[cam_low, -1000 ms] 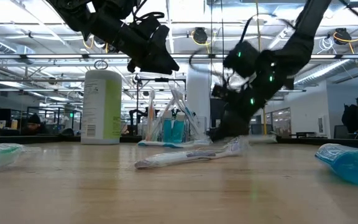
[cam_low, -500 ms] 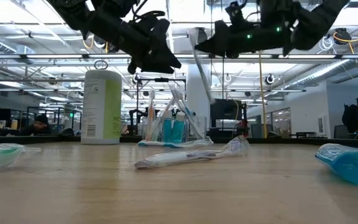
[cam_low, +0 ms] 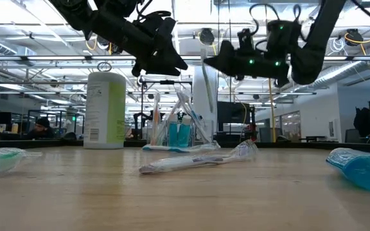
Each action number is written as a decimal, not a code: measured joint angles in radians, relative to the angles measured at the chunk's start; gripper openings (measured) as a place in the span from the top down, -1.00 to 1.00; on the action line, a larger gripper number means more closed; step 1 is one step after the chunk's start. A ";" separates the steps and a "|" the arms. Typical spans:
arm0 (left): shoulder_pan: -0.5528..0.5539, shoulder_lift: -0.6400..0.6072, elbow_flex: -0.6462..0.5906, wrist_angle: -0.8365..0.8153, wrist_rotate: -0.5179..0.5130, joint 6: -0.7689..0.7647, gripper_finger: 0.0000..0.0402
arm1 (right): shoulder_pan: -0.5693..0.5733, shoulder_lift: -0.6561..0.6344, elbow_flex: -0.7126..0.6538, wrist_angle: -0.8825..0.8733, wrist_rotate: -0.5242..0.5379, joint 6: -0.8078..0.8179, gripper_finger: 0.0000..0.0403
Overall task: Pick & Place toothbrushing station
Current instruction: Put the top green toothbrush into the transparent organizer, then put the blue toothbrush into the transparent organizer
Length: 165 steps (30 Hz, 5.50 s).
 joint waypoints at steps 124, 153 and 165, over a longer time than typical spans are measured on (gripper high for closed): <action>0.078 0.510 0.297 -0.377 0.306 0.413 0.34 | -0.065 0.150 0.087 -0.175 0.059 -0.104 0.46; 0.072 -0.090 0.117 -0.177 -0.022 0.247 0.99 | -0.065 0.149 0.087 -0.226 0.059 -0.105 0.46; 0.155 0.116 -0.284 0.972 -0.196 0.207 0.99 | -0.063 0.149 0.087 -0.234 0.059 -0.105 0.46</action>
